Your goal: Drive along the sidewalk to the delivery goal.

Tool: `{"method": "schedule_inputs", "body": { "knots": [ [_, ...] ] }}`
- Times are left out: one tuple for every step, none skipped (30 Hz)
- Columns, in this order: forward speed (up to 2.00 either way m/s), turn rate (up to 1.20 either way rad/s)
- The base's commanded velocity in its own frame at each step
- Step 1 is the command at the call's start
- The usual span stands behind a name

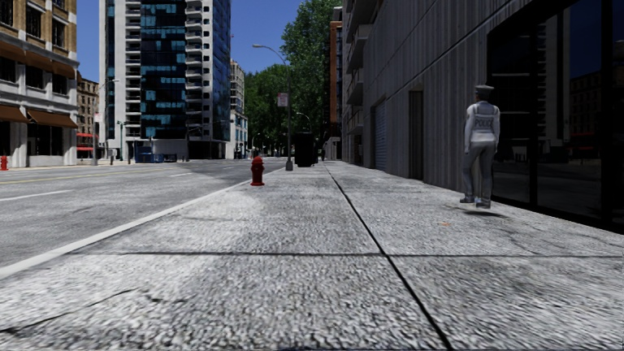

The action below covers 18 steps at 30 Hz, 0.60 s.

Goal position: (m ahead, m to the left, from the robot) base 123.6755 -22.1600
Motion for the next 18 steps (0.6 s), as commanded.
{"method": "schedule_inputs", "body": {
  "knots": [
    [1.43,0.0],
    [1.43,0.0],
    [1.43,0.0],
    [1.47,0.0],
    [1.5,0.0],
    [1.5,0.0],
    [1.52,0.0],
    [1.66,0.0],
    [1.72,0.0],
    [1.73,-0.57],
    [1.74,-1.2],
    [1.74,-1.2],
    [1.74,0.0],
    [1.69,0.0],
    [1.69,0.0],
    [1.56,0.0],
    [1.52,0.0],
    [1.48,0.0]
  ]
}}
